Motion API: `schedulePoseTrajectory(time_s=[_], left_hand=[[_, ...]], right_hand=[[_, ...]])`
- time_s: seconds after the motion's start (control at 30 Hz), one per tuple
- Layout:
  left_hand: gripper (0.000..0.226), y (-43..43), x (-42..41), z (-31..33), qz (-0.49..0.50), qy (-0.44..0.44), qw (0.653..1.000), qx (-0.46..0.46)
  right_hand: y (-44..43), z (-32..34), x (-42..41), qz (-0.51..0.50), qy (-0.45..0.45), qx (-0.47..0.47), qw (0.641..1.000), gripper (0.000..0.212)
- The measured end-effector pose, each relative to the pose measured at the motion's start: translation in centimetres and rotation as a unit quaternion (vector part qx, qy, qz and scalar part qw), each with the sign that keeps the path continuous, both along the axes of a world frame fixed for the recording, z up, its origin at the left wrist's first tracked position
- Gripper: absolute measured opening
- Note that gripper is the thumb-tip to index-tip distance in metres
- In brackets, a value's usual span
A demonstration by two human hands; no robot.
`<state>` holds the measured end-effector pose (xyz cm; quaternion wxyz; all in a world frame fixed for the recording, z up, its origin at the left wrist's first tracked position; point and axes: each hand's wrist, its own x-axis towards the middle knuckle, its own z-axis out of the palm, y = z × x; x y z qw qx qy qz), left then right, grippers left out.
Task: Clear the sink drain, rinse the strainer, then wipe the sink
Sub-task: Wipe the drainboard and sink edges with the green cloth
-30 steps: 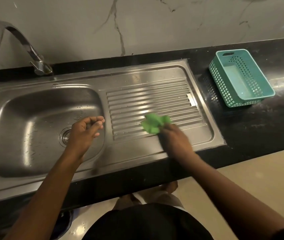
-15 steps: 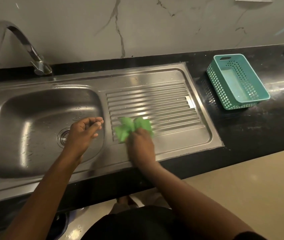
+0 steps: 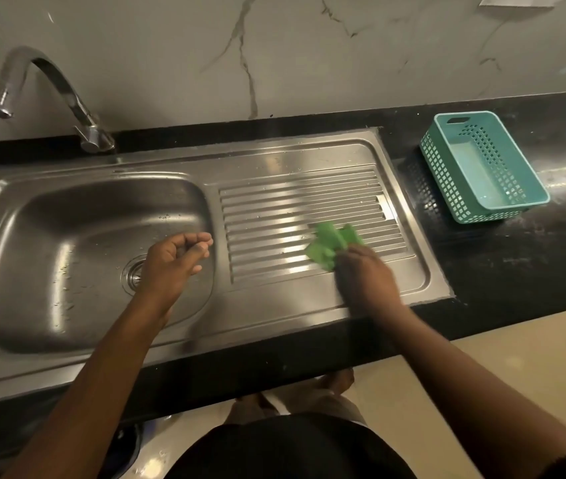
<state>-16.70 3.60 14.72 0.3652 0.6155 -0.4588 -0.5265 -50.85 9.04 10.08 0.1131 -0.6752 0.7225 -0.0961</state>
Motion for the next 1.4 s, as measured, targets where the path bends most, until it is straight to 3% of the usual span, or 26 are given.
schedulePoseTrajectory(time_s=[0.13,0.3,0.53,0.73,0.9,0.97,1.1,1.23,1.4], left_hand=[[0.019,0.0,0.0,-0.4,-0.004,0.004,1.000,0.003],[0.020,-0.3,0.0,-1.0,-0.010,0.007,1.000,-0.001],[0.022,-0.7,-1.3,-0.9,-0.021,0.015,1.000,0.000],[0.020,-0.6,-2.6,0.0,-0.023,0.018,1.000,-0.002],[0.020,-0.8,-3.0,0.9,-0.012,0.016,1.000,-0.004],[0.020,-0.8,-2.9,1.0,-0.007,0.012,1.000,-0.003],[0.022,-0.5,-2.1,0.7,-0.007,0.008,1.000,-0.001],[0.021,-0.1,-1.8,0.1,-0.002,0.008,1.000,0.001],[0.021,0.0,-2.1,0.3,-0.004,0.008,1.000,0.006]], right_hand=[[-0.8,0.9,-7.1,-0.167,-0.005,0.008,0.986,0.020],[-2.5,0.1,-2.3,-0.232,-0.021,-0.017,0.972,0.033],[-1.9,-0.6,9.4,-0.049,0.040,0.026,0.998,0.017],[-2.5,-1.2,18.9,0.164,0.018,0.074,0.983,0.035],[-2.6,-1.9,15.3,0.253,-0.019,0.058,0.965,0.045],[-2.2,-2.2,11.1,0.222,-0.041,0.043,0.973,0.045],[-1.2,-2.0,2.2,0.068,-0.043,0.013,0.997,0.040],[-1.8,-1.2,-5.5,-0.092,-0.016,0.045,0.995,0.047],[-4.1,-0.8,-3.4,-0.189,-0.030,0.080,0.978,0.056]])
